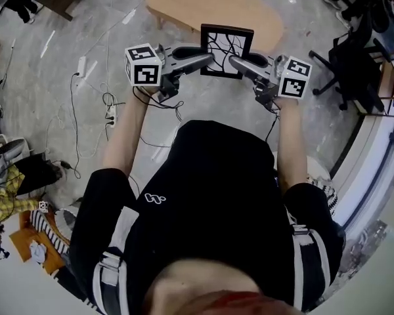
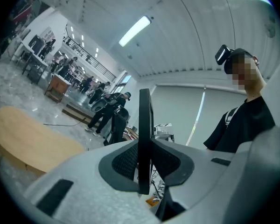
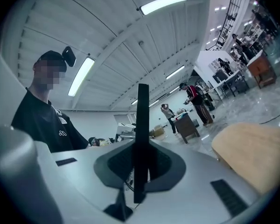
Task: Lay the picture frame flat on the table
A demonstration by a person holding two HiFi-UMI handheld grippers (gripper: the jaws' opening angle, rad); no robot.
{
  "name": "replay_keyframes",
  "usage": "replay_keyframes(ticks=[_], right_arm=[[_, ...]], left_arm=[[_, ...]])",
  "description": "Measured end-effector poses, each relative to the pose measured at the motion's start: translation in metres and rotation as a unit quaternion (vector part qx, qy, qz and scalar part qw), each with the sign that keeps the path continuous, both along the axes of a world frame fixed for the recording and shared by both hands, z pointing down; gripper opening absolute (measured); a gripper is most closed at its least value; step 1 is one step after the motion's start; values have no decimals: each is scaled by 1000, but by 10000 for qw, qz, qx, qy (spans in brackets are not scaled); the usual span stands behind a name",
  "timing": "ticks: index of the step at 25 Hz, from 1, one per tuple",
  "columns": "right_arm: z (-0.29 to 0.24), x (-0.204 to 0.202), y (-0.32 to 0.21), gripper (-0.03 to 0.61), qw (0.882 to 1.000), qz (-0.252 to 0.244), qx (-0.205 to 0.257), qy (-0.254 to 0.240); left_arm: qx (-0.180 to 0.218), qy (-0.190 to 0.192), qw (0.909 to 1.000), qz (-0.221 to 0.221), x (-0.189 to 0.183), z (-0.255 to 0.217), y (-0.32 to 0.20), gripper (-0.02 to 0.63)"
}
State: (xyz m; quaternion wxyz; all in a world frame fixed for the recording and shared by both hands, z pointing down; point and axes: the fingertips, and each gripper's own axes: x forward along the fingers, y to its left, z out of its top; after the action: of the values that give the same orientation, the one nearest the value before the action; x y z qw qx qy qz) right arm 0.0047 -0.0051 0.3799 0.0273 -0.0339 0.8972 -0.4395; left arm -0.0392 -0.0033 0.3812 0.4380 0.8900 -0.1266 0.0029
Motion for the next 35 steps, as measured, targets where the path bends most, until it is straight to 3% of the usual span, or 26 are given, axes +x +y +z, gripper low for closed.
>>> replay_keyframes(ticks=[12, 16, 20, 23, 35], right_arm=[[11, 0, -7, 46, 9998, -101, -18, 148], [-4, -5, 2, 46, 9997, 23, -11, 225], [-20, -3, -7, 46, 9987, 187, 264, 397], [-15, -5, -5, 46, 9990, 209, 196, 334], [-3, -3, 2, 46, 9897, 1251, -369, 588]], left_arm=[[-86, -192, 9994, -270, 2, 8, -3, 72], [-215, -98, 9993, -293, -4, -5, 5, 73], [-11, 79, 9996, -280, -1, -18, -5, 73], [-212, 8, 9991, -371, -3, -13, -3, 72], [-695, -150, 9975, -62, -2, 1, -3, 74]])
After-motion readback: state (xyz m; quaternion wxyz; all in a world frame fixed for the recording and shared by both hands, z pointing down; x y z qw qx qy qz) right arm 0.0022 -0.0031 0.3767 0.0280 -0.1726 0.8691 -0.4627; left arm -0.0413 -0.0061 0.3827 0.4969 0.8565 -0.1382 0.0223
